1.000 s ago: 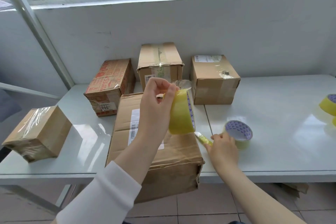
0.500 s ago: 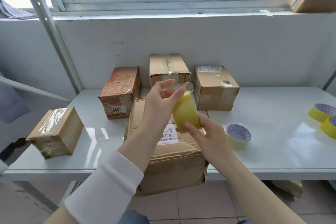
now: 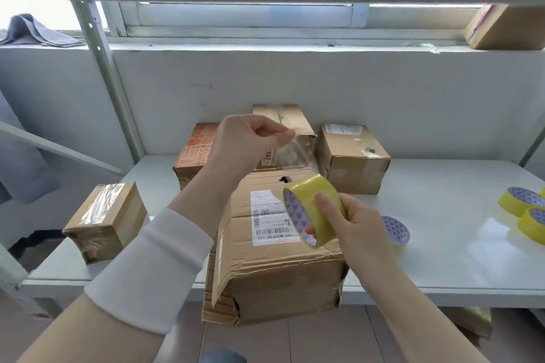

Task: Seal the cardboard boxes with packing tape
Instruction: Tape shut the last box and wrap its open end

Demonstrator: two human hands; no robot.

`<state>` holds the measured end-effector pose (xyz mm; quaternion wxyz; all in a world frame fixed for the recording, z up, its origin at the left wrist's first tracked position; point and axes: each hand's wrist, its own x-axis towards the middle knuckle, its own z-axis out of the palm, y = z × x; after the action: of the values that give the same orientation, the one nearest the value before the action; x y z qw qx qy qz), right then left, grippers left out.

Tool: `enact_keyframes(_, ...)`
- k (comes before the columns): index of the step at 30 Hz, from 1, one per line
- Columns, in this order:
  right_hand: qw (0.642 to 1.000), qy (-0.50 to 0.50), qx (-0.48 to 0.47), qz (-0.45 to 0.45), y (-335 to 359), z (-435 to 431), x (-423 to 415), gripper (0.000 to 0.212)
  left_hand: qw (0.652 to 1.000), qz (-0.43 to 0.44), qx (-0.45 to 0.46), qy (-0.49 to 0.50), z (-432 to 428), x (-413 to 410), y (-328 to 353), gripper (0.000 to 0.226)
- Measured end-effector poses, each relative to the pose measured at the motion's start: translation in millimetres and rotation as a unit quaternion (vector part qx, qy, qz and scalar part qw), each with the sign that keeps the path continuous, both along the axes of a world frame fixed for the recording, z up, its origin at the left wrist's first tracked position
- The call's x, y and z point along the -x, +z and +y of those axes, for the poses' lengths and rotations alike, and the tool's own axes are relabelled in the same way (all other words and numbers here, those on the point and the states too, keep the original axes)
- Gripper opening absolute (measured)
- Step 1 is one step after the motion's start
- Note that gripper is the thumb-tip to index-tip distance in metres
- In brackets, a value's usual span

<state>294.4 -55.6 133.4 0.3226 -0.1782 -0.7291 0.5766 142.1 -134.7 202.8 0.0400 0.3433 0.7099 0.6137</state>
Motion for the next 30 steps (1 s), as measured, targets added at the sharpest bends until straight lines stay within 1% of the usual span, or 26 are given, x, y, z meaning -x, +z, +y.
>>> enact_keyframes(2, 1.000, 0.007, 0.012, -0.007, 0, 2, -2, 0.043, 0.999, -0.016, 0.034, -0.021, 2, 4, 0, 0.012)
enact_keyframes(3, 1.000, 0.020, 0.011, -0.016, -1, 4, -3, 0.045, 0.998, -0.032, 0.043, -0.032, 3, 4, -1, 0.010)
enact_keyframes(4, 0.999, 0.044, 0.013, -0.023, -3, 6, -5, 0.040, 0.997, -0.044, 0.045, -0.039, 5, 5, -3, 0.010)
enact_keyframes(5, 0.996, 0.081, 0.006, -0.039, -4, 7, -7, 0.030, 0.997, -0.052, 0.044, -0.041, 7, 6, -4, 0.010)
enact_keyframes(6, 0.991, 0.109, -0.020, -0.069, -7, 8, -8, 0.022, 0.997, -0.054, 0.044, -0.041, 8, 7, -5, 0.011)
enact_keyframes(8, 0.983, 0.115, -0.080, -0.115, -16, 11, -7, 0.017, 0.997, -0.034, 0.055, -0.034, 13, 10, -8, 0.012)
enact_keyframes(10, 0.987, 0.090, -0.085, -0.100, -20, 14, -4, 0.013, 0.998, 0.007, 0.065, -0.025, 19, 12, -8, 0.012)
enact_keyframes(12, 0.993, 0.089, -0.057, -0.061, -18, 15, -3, 0.013, 0.997, 0.035, 0.067, -0.030, 22, 17, -1, 0.012)
enact_keyframes(14, 0.995, 0.092, -0.013, -0.023, -13, 14, -3, 0.022, 0.997, 0.036, 0.056, -0.041, 22, 24, 10, 0.014)
enact_keyframes(16, 0.997, 0.068, 0.034, 0.000, -8, 15, 0, 0.030, 0.998, 0.036, 0.041, -0.042, 23, 33, 22, 0.017)
enact_keyframes(17, 0.998, 0.056, 0.041, 0.002, -5, 17, 2, 0.032, 0.998, 0.037, 0.037, -0.043, 25, 37, 26, 0.016)
enact_keyframes(20, 0.996, 0.086, 0.004, -0.023, 0, 21, 9, 0.033, 0.999, 0.014, 0.031, -0.042, 34, 47, 22, 0.014)
enact_keyframes(22, 0.990, 0.116, -0.042, -0.074, -6, 20, 12, 0.024, 0.998, -0.015, 0.047, -0.045, 41, 58, 10, 0.012)
enact_keyframes(23, 0.988, 0.115, -0.046, -0.094, -11, 20, 14, 0.021, 0.997, -0.021, 0.063, -0.048, 45, 64, 2, 0.011)
enact_keyframes(26, 0.994, 0.068, 0.004, -0.090, -14, 24, 23, 0.017, 0.995, -0.028, 0.094, -0.028, 60, 78, -19, 0.012)
enact_keyframes(29, 0.997, -0.001, 0.040, -0.066, -7, 27, 33, 0.021, 0.997, -0.009, 0.078, -0.001, 75, 89, -21, 0.012)
enact_keyframes(30, 0.996, -0.021, 0.046, -0.070, -7, 27, 36, 0.028, 0.998, -0.005, 0.057, 0.004, 78, 93, -17, 0.012)
